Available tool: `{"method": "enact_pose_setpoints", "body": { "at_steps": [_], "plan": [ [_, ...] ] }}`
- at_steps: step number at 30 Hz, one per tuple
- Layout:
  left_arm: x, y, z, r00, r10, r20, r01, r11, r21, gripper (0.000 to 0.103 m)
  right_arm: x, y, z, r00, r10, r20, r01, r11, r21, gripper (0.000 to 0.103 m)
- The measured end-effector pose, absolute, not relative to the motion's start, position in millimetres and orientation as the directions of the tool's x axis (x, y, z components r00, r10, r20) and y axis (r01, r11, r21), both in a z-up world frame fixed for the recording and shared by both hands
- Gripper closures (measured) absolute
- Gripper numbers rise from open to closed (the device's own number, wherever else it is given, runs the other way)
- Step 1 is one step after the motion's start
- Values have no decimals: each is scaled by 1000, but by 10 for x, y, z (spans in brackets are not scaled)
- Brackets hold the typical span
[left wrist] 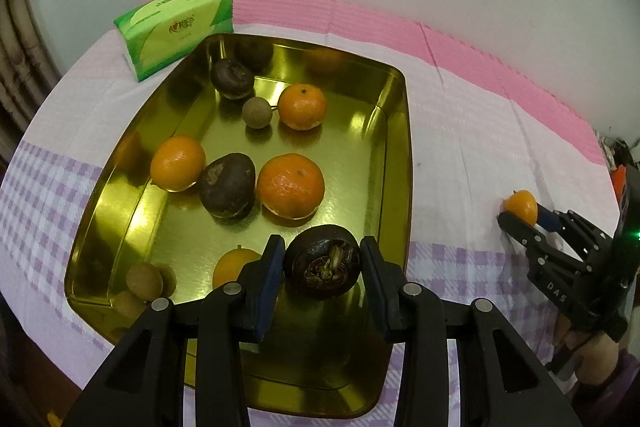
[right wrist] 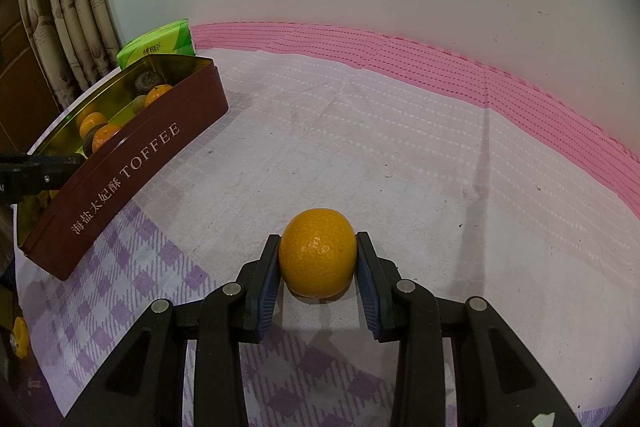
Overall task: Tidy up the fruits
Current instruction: 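Lower the passion fruit into the tin with the left gripper and release while the right holds the orange, then carry the orange into the tin with the right gripper and release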
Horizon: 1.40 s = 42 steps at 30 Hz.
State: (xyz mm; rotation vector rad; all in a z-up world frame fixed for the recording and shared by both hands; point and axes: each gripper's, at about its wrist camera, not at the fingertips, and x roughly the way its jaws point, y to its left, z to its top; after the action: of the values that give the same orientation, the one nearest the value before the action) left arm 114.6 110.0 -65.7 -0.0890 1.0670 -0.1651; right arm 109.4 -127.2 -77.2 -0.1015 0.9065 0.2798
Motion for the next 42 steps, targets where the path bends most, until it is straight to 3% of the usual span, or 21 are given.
{"method": "enact_pose_setpoints", "body": {
  "at_steps": [23, 27, 31, 36, 42],
  "plan": [
    [1114, 1045, -677, 472, -108, -875, 99, 993, -69, 61, 1095, -1276, -772, 583, 196, -789, -282, 959, 30, 70],
    [1045, 1057, -588, 466, -77, -882, 80, 996, -44, 54, 1095, -1272, -771, 583, 196, -789, -282, 959, 30, 70],
    [951, 1041, -454, 483, -6, -876, 46, 999, 19, 38, 1094, -1270, -771, 583, 195, -789, -283, 959, 28, 70],
    [771, 1028, -257, 512, 94, -854, 4, 994, 112, 31, 1090, -1280, -776, 584, 193, -788, -283, 959, 24, 70],
    [530, 1094, -84, 521, 114, -846, -42, 993, 108, 21, 1009, -1254, -774, 584, 183, -791, -283, 959, 13, 70]
  ]
}}
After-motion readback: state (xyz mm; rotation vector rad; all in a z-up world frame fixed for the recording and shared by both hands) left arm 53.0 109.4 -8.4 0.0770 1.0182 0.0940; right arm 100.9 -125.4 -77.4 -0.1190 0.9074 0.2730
